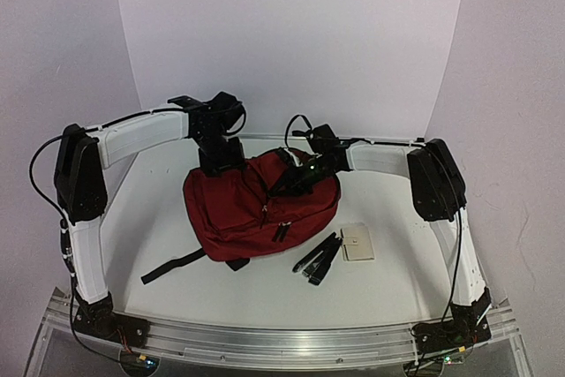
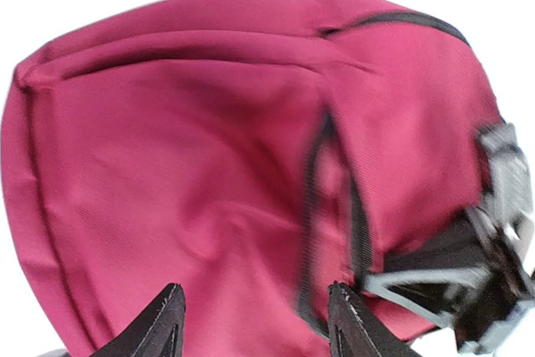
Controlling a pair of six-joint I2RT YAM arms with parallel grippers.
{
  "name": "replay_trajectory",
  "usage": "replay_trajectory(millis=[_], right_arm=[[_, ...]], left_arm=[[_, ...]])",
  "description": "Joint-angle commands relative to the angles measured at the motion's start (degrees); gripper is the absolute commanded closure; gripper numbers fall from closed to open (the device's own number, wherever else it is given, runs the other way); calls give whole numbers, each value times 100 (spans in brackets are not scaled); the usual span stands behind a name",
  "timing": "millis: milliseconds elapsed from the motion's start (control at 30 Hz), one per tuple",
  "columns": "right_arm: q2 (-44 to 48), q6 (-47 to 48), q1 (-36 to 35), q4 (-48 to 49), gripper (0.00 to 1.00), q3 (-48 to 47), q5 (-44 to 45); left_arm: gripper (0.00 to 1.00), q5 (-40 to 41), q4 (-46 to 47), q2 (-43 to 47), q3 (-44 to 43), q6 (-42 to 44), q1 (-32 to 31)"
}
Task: Pack the student bag
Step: Adjust the student bag at the center of the board, then pick up the stationery from the center of the board.
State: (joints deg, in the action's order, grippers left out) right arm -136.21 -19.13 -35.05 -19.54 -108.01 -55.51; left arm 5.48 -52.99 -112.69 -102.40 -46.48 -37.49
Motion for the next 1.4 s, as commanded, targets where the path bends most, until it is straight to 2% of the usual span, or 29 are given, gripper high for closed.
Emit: replay_trajectory(millis=[0,133,267,333,533,567,633,700,800,867,1000,1133,1233,1367], right_arm=[[-169,-116,-57,-89,100,-102,112],[-152,-149,-55,-68,100,-98,106],[-68,-139,-53,-68,100,-107,101],[-12,-84,-46,-71,100,-133,130],[267,307,20,-97,98,-209,432],[330,407,50,-107,95,-204,463],[517,603,187,-130,76,-179,425],[803,1011,367,-206,46,-113,276],[1542,2395,591,-541,11,226,329],[2015,3681,637,-1026,3,518,498],[2822,6512,645,-2518,2,1169,699],[3111,9751,583,-4601,2,1657,1076],[3236,10755,455,-4824,3,2122,1392],[3266,11126,57,-4288,4,2546,1765]], left_arm=[[42,277,-208,-230,-559,-102,-172],[43,306,-508,-670,-1034,-208,-196],[52,481,-1302,-1049,-1472,-473,-207],[57,434,-1372,-1041,-1399,-542,-210],[91,287,-1144,-681,-943,-705,-204],[96,306,-1114,-622,-923,-703,-203],[100,314,-1101,-545,-964,-652,-200],[100,309,-1102,-549,-1087,-578,-194],[100,270,-1142,-613,-1230,-525,-186],[100,221,-1118,-635,-1291,-505,-190],[100,170,-1013,-607,-1299,-499,-188],[100,105,-963,-598,-1271,-466,-189],[100,13,-842,-555,-1136,-511,-190],[100,-62,-641,-426,-860,-585,-190]])
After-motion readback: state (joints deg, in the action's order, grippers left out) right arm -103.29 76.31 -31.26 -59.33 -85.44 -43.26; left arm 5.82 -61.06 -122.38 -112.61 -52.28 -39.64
